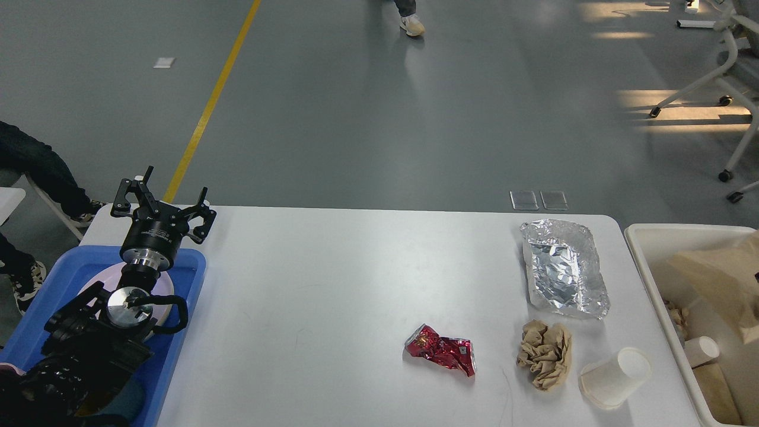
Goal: Tidy desktop
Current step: 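Pull the right arm back up from the bin, then lower the right gripper onto the foil tray and grasp it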
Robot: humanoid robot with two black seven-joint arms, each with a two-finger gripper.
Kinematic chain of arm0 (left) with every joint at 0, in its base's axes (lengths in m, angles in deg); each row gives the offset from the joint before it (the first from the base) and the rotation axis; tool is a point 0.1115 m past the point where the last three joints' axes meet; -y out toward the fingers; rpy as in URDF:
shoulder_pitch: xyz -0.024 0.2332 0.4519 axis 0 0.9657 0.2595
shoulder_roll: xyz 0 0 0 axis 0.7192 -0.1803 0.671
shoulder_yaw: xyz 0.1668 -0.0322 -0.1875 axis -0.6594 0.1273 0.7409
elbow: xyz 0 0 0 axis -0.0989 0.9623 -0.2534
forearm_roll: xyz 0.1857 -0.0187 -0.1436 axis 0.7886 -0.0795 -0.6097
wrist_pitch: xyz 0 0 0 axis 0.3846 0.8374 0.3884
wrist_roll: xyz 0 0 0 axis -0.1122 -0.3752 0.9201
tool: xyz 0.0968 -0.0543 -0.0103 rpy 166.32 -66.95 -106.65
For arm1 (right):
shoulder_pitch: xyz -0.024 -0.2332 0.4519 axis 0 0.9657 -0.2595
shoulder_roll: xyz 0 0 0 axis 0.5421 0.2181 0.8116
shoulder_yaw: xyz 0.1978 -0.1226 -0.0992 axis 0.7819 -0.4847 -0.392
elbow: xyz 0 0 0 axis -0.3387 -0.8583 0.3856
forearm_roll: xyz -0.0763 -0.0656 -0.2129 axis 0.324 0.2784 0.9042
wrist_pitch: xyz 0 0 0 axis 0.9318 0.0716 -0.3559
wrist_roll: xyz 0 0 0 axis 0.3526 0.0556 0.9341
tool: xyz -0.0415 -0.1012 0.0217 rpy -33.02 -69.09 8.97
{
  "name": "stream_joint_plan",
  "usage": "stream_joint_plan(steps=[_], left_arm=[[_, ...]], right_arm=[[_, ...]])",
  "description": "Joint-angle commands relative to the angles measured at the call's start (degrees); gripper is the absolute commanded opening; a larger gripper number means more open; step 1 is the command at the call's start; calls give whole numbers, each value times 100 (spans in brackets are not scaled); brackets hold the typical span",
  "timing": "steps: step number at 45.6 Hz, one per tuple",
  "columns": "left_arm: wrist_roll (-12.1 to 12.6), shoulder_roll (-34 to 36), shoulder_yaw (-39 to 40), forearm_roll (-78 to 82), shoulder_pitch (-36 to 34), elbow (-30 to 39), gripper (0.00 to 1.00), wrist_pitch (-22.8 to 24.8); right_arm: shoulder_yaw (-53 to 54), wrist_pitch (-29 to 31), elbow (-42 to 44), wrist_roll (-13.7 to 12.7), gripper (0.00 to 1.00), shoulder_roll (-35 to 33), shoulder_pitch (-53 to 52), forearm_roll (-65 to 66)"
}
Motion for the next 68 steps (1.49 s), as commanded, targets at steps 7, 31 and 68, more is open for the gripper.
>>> stream_joint_plan(steps=[7, 31, 68], left_arm=[[-4, 0, 0, 0, 0, 3, 97, 3], [-4, 0, 0, 0, 0, 3, 97, 3], [-4, 0, 0, 0, 0, -6, 97, 3]], right_arm=[[-53, -35, 701, -1, 100, 392, 495, -1], [-2644, 755, -863, -28, 100, 1524, -3247, 368], [-2927, 4844, -2323, -10, 100, 3389, -5940, 359]])
